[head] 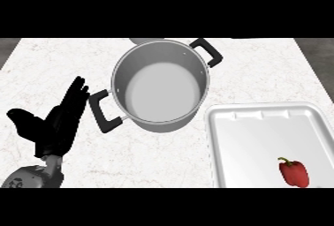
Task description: Pick the bell pepper from the tray and place it in the pot
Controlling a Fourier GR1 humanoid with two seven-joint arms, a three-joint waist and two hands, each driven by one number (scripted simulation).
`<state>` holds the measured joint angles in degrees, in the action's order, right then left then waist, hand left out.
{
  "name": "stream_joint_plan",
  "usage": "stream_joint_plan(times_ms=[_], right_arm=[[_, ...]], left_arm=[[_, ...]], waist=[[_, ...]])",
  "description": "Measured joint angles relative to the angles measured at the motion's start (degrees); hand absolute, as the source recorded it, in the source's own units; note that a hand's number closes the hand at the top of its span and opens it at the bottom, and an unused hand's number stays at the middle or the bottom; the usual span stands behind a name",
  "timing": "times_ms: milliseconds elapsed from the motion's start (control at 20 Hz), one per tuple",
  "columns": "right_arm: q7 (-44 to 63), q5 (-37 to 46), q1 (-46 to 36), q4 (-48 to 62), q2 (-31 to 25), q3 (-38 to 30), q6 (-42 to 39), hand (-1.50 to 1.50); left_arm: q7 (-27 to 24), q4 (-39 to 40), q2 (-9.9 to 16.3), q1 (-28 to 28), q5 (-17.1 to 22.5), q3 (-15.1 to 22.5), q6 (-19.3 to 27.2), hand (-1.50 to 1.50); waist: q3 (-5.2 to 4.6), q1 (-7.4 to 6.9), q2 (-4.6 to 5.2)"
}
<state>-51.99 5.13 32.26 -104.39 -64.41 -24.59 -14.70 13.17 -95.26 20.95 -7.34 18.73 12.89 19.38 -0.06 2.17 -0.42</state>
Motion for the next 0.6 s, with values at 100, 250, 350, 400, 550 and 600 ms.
stream_joint_plan(times_ms=[100, 250, 350, 400, 550, 600], right_arm=[[2.5, 2.1, 1.4, -2.1, 0.6, -0.2, -0.6, -1.5], [6.1, 4.5, 2.9, -5.8, 2.7, -0.4, -2.8, -1.5], [8.0, 6.1, 2.5, -6.4, 4.0, -0.2, -4.2, -1.5], [9.2, 7.6, 2.3, -7.3, 4.9, 1.0, -4.4, -1.5], [12.1, 10.9, 1.9, -9.3, 6.9, 1.7, -6.4, -1.5], [12.1, 12.5, 1.2, -8.5, 7.1, 2.0, -6.7, -1.5]], left_arm=[[0.8, -0.9, 0.0, 0.2, -0.2, 0.1, -0.4, 0.0], [1.5, -2.0, 0.0, 0.4, -0.3, -0.5, -1.1, 0.0], [1.1, -1.5, -0.9, 0.5, -0.9, -0.2, -1.5, 0.0], [1.4, -1.6, -1.2, 0.2, -1.3, -0.1, -1.4, 0.0], [1.0, -0.8, -1.6, 0.6, -1.7, -0.7, -2.4, 0.0], [1.0, -0.3, -2.0, 0.1, -2.0, -0.8, -2.4, 0.0]], waist=[[-0.01, -0.48, 0.08], [0.0, -0.95, 0.17], [0.01, -1.26, 0.24], [0.02, -1.41, 0.27], [0.03, -1.61, 0.32], [0.03, -1.69, 0.35]])
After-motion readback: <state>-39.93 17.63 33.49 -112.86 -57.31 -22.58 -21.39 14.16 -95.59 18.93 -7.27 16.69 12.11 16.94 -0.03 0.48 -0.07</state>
